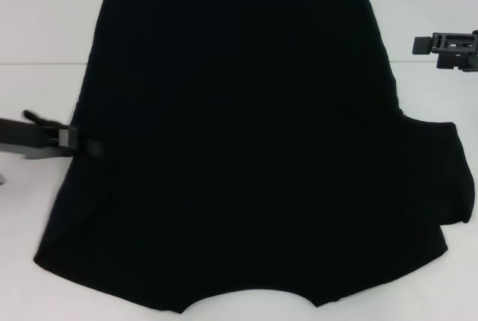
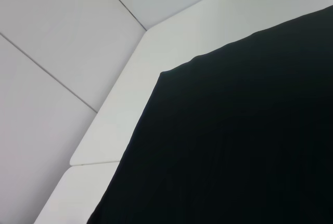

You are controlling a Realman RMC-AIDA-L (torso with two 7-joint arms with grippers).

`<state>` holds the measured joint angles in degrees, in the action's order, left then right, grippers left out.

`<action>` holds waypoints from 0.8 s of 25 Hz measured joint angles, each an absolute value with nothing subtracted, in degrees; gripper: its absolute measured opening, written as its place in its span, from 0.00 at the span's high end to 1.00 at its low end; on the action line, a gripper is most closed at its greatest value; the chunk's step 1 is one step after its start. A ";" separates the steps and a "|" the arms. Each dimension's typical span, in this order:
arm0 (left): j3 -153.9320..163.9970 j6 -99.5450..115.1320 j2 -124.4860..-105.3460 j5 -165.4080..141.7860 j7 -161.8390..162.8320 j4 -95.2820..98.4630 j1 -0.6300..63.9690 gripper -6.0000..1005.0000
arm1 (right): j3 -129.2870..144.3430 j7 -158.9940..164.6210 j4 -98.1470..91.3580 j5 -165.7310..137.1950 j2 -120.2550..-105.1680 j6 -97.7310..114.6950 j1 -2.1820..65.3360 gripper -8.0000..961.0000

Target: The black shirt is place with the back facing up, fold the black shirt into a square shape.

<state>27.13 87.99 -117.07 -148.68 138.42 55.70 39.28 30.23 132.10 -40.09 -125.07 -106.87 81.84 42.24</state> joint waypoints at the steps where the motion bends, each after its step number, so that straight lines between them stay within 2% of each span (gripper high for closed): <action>1: 29.91 87.86 -117.55 -148.67 137.96 55.64 39.95 0.99 | 30.24 132.08 -40.09 -125.07 -106.87 81.75 42.21 0.04; 5: 39.96 87.87 -118.29 -148.96 137.09 55.49 41.09 0.99 | 30.29 131.87 -40.08 -125.10 -106.87 81.28 42.27 0.04; 10: 39.84 90.40 -117.72 -147.50 137.20 56.25 40.05 0.99 | 30.36 131.70 -40.07 -125.15 -106.86 81.04 42.26 0.04; 15: 30.94 96.67 -116.73 -138.74 124.92 56.96 36.67 0.82 | 30.36 132.00 -40.07 -125.32 -106.76 81.11 41.92 0.04; 20: 21.76 102.52 -116.61 -128.63 110.23 55.56 31.56 0.60 | 31.64 131.25 -40.07 -126.71 -105.66 82.59 41.40 0.04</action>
